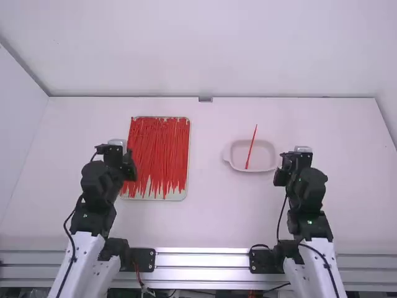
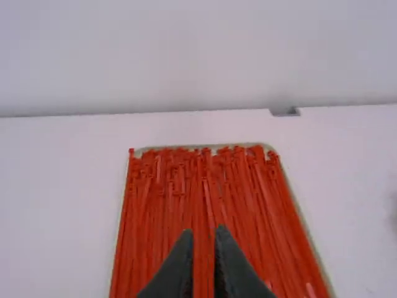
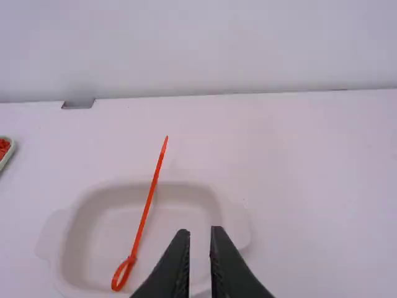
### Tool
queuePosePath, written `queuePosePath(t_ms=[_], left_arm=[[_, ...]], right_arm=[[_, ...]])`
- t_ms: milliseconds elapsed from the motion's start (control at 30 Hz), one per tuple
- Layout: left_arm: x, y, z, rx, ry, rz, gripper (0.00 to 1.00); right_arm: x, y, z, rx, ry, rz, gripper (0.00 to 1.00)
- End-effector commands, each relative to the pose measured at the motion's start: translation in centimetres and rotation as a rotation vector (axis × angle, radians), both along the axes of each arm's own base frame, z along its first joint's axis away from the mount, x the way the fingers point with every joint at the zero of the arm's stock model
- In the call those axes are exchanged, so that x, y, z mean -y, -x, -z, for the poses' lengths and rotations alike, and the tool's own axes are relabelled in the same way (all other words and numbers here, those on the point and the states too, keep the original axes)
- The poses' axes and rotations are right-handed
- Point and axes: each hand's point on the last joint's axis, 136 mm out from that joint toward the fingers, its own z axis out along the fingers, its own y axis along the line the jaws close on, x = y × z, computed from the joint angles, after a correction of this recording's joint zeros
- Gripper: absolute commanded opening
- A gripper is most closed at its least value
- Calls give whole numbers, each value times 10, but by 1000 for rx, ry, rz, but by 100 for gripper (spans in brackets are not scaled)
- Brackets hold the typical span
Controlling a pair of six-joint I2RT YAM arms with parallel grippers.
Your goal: Fasten the cable tie
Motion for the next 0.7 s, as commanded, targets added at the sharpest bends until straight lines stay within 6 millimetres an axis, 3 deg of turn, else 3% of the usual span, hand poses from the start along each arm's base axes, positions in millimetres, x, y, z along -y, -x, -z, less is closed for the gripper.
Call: queuePosePath(t_ms=[0,100,500,567,667], left_arm=[[-9,7,7,11,-21,-46,4],[-9,15,21,11,-21,-46,0],[-9,37,71,11,-21,-46,0],[-9,39,77,11,-21,-46,0],[-9,42,88,11,-21,-46,0]], right_arm=[[-1,7,13,-6,-3,-1,4],[-1,15,27,-6,-3,-1,0],[-1,37,77,-6,-3,-1,0],[-1,39,83,-6,-3,-1,0],[-1,38,75,33,-3,-1,0]])
